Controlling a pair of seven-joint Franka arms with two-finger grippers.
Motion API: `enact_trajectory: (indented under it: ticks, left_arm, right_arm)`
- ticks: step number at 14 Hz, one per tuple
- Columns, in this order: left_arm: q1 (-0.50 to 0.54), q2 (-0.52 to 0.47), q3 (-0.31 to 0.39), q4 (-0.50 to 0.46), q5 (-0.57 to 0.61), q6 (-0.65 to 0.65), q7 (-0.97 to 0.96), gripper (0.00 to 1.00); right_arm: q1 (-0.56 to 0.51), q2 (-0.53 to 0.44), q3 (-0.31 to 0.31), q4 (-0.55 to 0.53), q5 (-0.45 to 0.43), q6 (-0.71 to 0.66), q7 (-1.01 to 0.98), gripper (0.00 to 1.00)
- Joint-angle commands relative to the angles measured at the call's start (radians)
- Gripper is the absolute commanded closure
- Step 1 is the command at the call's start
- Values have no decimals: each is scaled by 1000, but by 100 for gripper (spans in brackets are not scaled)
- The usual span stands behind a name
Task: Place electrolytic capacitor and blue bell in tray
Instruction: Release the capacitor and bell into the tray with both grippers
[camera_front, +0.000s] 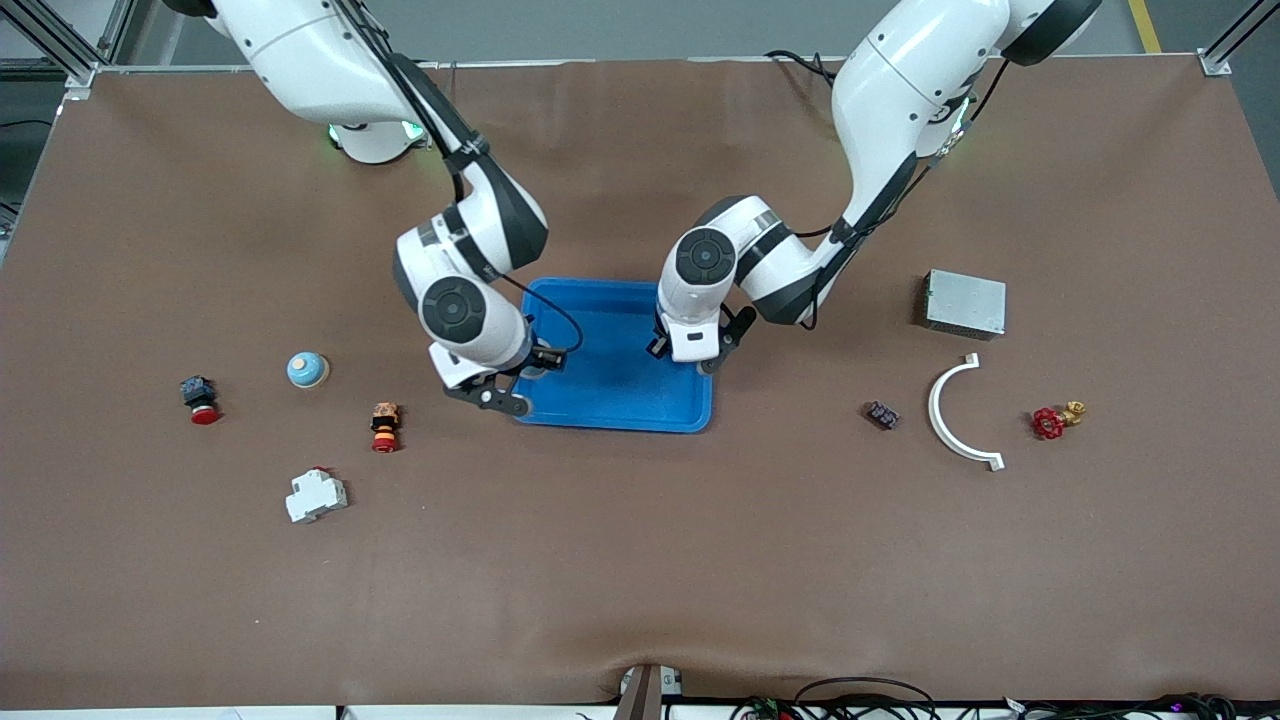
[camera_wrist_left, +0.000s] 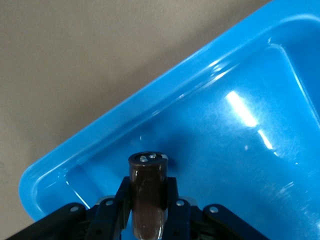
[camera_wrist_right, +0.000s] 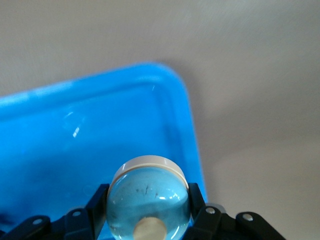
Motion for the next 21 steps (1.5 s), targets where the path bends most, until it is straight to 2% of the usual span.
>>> enact_trajectory:
  ticks: [1, 4, 6, 9, 12, 13, 15, 16, 18, 21]
  left_arm:
    - [-2, -8, 15, 14, 27, -6, -71, 0]
    - [12, -46, 25, 18, 28, -28, -77, 0]
    - [30, -104, 40, 21, 45, -93, -76, 0]
    - [92, -193, 45, 21, 82, -161, -63, 0]
    - [174, -254, 42, 16, 116, -253, 32, 0]
    - [208, -265, 40, 13, 116, -269, 41, 0]
    - [259, -273, 40, 10, 116, -272, 76, 0]
    - [280, -273, 40, 7, 116, -272, 89, 0]
    - [332, -267, 42, -13, 117, -272, 136, 0]
    - [400, -233, 42, -44, 140, -260, 153, 0]
  right_arm:
    - [76, -14, -13, -47, 19, 16, 68, 89]
    - [116, -14, -13, -77, 19, 28, 98, 89]
    - [118, -12, -13, -90, 18, 28, 98, 88]
    - [118, -11, -13, -102, 18, 32, 98, 88]
    - [118, -3, -13, -102, 18, 37, 98, 84]
    - [118, -2, -13, -102, 18, 37, 100, 69]
    - [121, -3, -13, -97, 18, 26, 100, 6]
    - [122, -5, -13, -94, 18, 19, 98, 0]
    - [126, -22, -12, -87, 16, -4, 95, 0]
    - [118, -77, -18, 0, 4, -188, 85, 0]
